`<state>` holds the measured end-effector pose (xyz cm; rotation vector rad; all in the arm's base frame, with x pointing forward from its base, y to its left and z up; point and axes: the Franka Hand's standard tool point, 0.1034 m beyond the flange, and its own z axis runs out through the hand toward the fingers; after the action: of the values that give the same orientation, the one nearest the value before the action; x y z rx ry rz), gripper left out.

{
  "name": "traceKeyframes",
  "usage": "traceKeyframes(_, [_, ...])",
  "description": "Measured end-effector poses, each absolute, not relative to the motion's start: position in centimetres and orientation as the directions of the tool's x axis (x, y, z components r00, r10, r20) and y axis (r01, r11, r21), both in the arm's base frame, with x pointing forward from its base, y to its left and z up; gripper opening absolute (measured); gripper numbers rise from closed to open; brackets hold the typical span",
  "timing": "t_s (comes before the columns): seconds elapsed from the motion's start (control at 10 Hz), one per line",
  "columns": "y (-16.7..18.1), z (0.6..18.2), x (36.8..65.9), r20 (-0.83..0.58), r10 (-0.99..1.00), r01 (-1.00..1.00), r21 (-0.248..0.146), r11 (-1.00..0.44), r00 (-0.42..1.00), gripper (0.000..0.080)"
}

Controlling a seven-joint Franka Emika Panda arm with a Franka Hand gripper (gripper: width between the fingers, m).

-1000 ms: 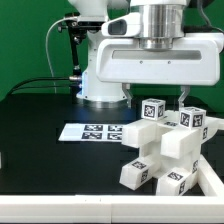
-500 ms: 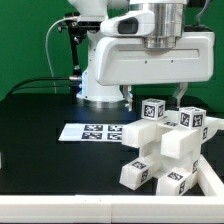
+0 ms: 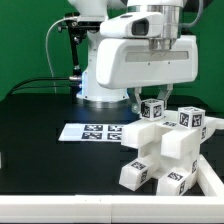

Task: Assemble chair

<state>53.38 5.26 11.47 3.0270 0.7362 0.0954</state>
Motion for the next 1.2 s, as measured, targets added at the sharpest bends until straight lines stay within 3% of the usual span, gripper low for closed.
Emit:
traceKeyframes(0.4, [5.28,11.47,53.37,0.062,0.211,0.209,0.022,-0.978,0.976,0.0281])
traceKeyframes(0.6, [5.29,11.45,53.44,0.071,-0.175,-0.174,-0.023,-0.985,0.982,0.0281])
traceKeyframes(0.8, [5.45,11.39,53.39,0.050,-0.446,-0.442,-0.067,-0.894,0.894,0.0281])
traceKeyframes(1.2, [5.77,11.39,53.46,-0.008,-0.766,-0.761,-0.119,-0.638,0.643,0.0282])
